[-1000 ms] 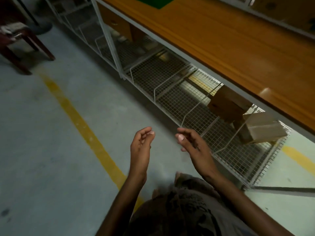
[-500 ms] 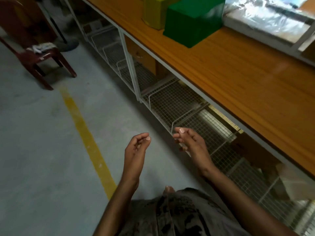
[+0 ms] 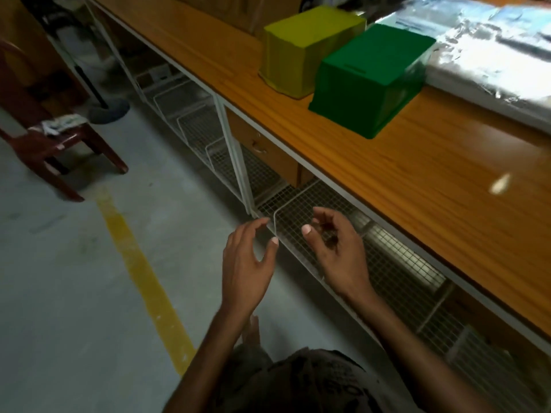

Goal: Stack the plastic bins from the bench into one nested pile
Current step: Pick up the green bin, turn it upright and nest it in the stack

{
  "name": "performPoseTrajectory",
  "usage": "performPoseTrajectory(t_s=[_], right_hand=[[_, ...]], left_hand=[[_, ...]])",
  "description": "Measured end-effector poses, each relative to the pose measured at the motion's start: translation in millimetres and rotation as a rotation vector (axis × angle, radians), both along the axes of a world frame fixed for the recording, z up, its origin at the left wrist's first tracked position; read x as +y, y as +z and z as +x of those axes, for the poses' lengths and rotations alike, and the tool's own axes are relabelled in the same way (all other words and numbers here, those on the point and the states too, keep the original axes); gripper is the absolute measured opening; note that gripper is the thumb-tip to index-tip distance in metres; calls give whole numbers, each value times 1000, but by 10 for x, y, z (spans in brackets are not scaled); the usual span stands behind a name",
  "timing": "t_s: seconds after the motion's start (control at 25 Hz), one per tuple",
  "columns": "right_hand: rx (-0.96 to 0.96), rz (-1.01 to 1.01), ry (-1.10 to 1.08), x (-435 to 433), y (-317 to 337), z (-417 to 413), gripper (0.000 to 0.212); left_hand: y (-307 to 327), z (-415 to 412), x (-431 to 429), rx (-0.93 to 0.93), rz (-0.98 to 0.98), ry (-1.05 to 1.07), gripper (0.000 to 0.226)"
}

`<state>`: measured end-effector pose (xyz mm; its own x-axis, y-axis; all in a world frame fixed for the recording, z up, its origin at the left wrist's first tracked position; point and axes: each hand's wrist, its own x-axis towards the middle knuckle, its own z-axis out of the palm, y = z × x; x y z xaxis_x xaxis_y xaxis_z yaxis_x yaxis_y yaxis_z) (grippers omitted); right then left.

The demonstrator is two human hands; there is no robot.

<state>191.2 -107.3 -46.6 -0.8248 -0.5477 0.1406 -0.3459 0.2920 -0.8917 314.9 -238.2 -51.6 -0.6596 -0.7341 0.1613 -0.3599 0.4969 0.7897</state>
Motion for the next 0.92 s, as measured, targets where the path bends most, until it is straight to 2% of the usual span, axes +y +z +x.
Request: performPoseTrajectory(t_s=[0.16, 0.32, 0.48, 0.68, 0.92], right_hand=[[42, -2, -108, -794, 3, -194, 41], [277, 169, -189, -1341, 44, -405, 41], [469, 345, -262, -1671, 49, -880, 43], [445, 439, -394, -1870, -74, -1635, 44], [333, 349, -582, -2049, -97, -2291, 45]], left_hand=[[1, -305, -900, -69, -130, -148, 38], [62, -689, -1573, -116, -382, -265, 38], [29, -1290, -2044, -114, -501, -372, 37], [-45, -2208, -2371, -138, -419, -470, 40], [-59, -3103, -2558, -121, -171, -551, 43]])
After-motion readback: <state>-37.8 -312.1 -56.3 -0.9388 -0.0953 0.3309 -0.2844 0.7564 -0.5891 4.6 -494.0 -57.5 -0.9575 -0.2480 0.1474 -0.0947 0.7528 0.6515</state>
